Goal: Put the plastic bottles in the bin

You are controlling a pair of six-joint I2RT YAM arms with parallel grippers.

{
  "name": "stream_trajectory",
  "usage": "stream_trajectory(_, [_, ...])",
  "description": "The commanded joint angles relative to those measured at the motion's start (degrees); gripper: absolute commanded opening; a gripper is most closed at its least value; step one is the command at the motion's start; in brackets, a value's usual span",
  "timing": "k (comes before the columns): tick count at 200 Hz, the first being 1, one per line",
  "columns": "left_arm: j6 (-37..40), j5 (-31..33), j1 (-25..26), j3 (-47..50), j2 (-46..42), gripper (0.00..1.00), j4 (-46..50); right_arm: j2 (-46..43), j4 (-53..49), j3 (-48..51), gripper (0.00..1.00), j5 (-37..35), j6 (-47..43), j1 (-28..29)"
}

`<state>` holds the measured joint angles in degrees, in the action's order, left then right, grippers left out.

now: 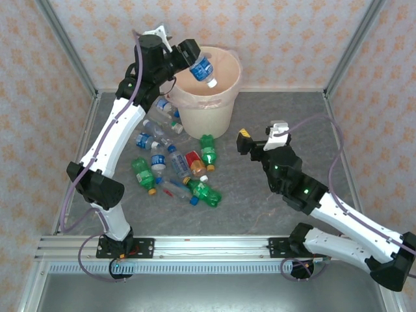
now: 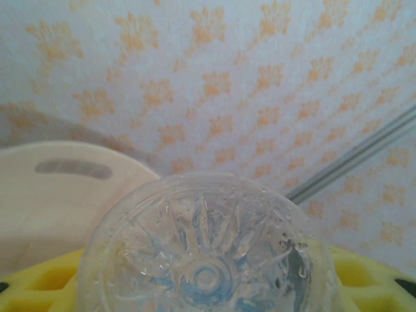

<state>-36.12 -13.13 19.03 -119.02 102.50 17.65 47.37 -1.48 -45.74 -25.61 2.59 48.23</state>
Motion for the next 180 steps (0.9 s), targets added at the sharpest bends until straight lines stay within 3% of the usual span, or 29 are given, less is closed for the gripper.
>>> stream_trajectory(1, [4.7, 8.6, -0.1, -3.5, 1.4, 0.52, -3.1, -1.5, -2.4, 1.0, 1.0, -2.1, 1.6, 0.1])
stream_trajectory(88, [15.4, 15.5, 0.1, -1.4, 2.5, 0.57, -1.6, 4.2, 0.9, -0.8, 1.0, -0.3, -0.4, 0.1])
stream_trajectory(120, [16.3, 14.3, 0.1, -0.9, 2.4, 0.71, -0.2, 7.2, 2.6, -1.3, 1.0, 2.0, -0.7, 0.1])
stream_trajectory(148, [16.3, 12.9, 0.1, -1.0, 1.8, 0.88, 1.4, 9.4, 3.3, -1.6, 1.0, 3.9, 0.4, 0.1])
stream_trajectory(157, [16.3, 12.6, 0.1, -0.9, 1.4, 0.98, 2.0, 10.2, 3.4, -1.5, 1.0, 4.6, 1.3, 0.1])
stream_trajectory(180, [15.6, 11.5, 0.1, -0.9, 0.3, 0.99, 3.9, 12.1, 3.3, -1.3, 1.0, 4.9, 4.5, 0.1])
